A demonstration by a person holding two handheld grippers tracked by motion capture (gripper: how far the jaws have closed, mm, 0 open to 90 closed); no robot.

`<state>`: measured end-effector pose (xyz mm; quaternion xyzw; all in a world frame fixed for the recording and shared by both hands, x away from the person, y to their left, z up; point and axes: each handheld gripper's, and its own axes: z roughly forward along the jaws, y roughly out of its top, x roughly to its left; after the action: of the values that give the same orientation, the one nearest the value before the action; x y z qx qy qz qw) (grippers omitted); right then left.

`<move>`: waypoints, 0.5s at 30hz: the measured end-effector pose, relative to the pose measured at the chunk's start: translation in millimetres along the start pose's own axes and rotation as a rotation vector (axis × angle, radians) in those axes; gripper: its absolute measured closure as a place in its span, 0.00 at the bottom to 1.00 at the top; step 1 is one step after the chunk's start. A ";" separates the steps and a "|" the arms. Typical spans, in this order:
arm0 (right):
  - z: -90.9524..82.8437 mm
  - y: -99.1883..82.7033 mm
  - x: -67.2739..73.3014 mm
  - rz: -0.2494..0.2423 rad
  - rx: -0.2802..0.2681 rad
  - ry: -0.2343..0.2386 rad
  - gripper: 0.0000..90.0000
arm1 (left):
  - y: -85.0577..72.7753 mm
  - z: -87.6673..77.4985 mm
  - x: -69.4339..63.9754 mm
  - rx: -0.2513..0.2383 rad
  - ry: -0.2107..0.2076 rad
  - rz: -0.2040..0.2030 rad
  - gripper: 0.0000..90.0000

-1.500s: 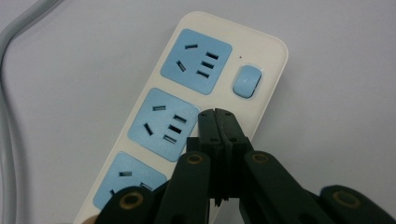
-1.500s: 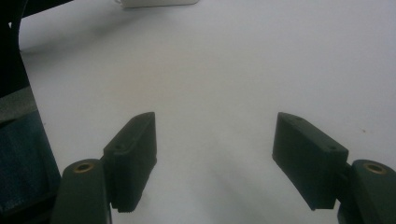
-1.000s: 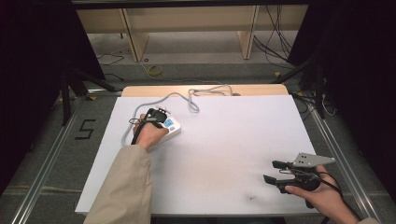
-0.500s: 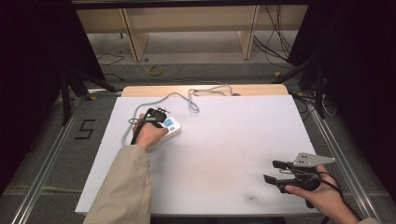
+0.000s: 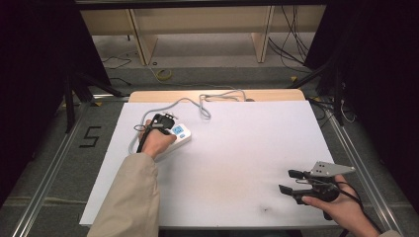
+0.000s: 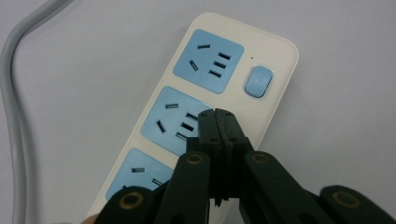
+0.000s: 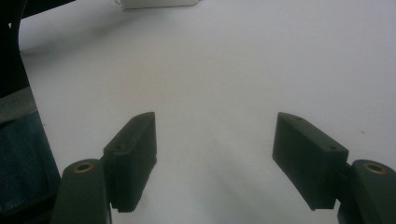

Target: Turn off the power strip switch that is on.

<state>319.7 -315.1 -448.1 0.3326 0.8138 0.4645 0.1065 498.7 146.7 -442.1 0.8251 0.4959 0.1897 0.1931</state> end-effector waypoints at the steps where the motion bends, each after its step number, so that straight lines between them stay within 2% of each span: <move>1: 0.0 0.0 0.0 0.000 0.000 0.000 0.34 | 0.0 0.0 0.1 0.000 -0.001 0.000 1.00; 11: -0.4 0.0 -0.2 -0.001 -0.001 0.000 0.34 | -0.5 -0.8 1.4 -0.008 -0.007 -0.011 1.00; 15: -0.9 0.0 -0.3 -0.002 -0.002 -0.001 0.34 | 0.4 -4.7 2.7 -0.034 -0.004 -0.024 1.00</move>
<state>319.6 -315.9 -447.6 0.3320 0.8136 0.4651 0.1075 497.8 149.5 -437.5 0.8160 0.5022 0.1943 0.2103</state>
